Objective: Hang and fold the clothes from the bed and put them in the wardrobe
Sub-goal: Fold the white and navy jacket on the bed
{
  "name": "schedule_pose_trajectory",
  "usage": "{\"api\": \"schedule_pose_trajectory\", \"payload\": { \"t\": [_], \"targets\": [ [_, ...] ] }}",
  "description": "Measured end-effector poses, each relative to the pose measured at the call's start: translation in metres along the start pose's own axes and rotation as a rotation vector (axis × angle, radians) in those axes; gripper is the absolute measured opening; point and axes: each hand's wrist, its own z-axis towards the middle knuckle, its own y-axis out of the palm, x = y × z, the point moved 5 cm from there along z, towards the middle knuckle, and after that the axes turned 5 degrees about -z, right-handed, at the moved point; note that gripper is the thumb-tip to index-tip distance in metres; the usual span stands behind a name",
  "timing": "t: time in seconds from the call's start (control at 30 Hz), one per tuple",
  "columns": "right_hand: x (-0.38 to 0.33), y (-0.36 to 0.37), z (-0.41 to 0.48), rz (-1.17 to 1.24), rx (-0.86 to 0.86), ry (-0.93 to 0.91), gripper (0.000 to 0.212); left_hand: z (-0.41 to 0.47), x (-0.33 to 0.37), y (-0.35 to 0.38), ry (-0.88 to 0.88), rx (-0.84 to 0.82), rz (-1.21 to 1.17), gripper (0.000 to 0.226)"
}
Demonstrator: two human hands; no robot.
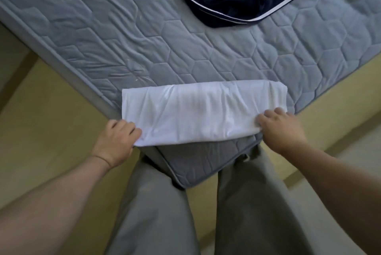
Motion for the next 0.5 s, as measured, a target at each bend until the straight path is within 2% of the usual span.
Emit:
{"api": "schedule_pose_trajectory", "payload": {
  "t": [0.1,0.2,0.23,0.3,0.37,0.4,0.43,0.5],
  "targets": [
    [-0.011,0.025,0.001,-0.032,-0.16,-0.022,0.029,-0.006,0.017,0.023,-0.004,-0.149,0.034,0.017],
    [-0.017,0.032,0.009,-0.035,-0.326,-0.03,0.046,-0.001,0.022,0.034,-0.156,-0.456,0.032,0.031],
    [-0.018,0.027,0.013,-0.04,-0.372,-0.037,0.047,0.006,0.023,0.031,-0.184,-0.464,0.035,0.029],
    [-0.015,0.007,0.025,0.06,-0.289,0.015,0.037,0.031,0.025,0.011,-0.192,-0.27,-0.033,0.024],
    [-0.007,-0.022,0.04,0.134,0.023,0.091,0.033,0.059,0.019,-0.017,-0.246,0.044,-0.083,0.022],
    [-0.002,-0.035,0.048,0.129,0.153,0.12,0.035,0.072,0.01,-0.027,-0.305,0.121,-0.12,0.025],
    [0.003,-0.043,0.057,0.121,0.209,0.136,0.044,0.087,-0.001,-0.031,-0.365,0.116,-0.173,0.032],
    [0.012,-0.045,0.078,0.116,0.053,0.13,0.066,0.114,-0.016,-0.025,-0.437,-0.128,-0.288,0.049]
  ]
}}
